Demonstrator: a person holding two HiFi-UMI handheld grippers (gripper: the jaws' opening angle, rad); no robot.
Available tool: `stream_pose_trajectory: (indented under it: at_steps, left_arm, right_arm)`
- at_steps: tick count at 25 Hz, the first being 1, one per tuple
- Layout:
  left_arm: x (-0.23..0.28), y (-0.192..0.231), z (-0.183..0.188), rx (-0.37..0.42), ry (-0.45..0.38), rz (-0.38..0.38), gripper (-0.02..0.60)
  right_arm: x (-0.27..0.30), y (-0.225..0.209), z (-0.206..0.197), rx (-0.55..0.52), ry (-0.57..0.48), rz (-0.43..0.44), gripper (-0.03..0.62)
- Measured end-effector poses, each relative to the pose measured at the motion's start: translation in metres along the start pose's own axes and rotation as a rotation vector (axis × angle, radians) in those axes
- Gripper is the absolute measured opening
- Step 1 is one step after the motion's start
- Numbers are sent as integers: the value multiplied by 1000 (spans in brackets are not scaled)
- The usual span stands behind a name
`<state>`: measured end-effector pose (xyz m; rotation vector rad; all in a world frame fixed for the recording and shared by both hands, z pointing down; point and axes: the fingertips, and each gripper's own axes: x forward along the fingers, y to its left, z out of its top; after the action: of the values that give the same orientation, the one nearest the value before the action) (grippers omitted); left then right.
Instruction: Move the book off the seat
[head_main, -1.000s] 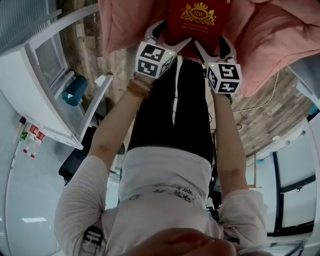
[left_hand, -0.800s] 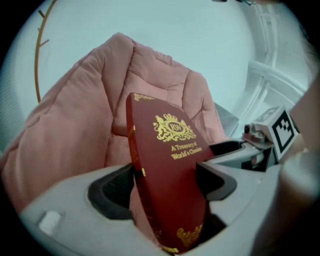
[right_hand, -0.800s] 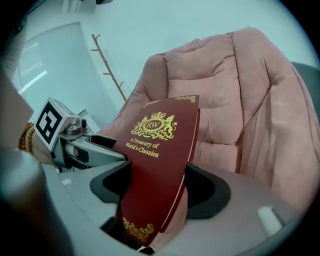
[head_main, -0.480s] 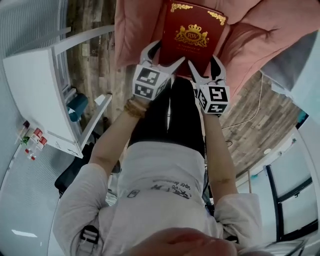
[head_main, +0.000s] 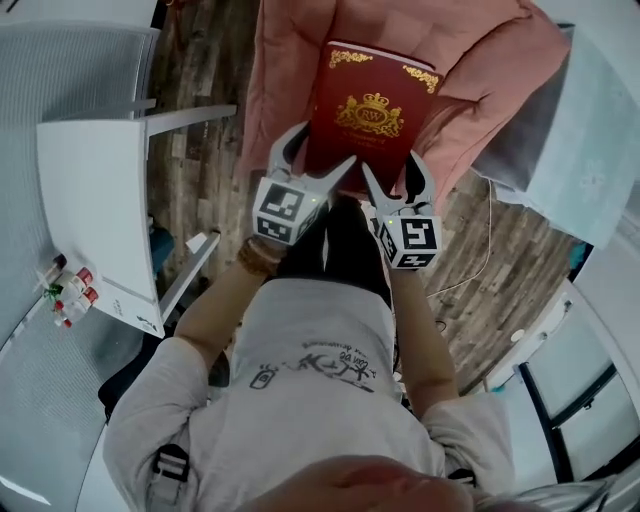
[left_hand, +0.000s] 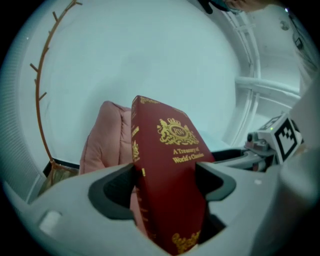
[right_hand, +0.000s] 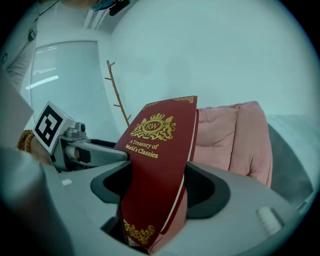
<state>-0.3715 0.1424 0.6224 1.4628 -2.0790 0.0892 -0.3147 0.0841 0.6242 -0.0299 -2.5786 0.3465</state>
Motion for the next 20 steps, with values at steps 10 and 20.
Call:
stream_pose_trajectory:
  at_steps: [10,20]
  left_arm:
    - [-82,-49,108,62,-154,23,371]
    - [-156,-96,179,121,-261,-5,368]
  right_arm:
    - [-83,40,112,-83,-149,-15,316]
    - [-166,83,191,-140,-293,-53,314]
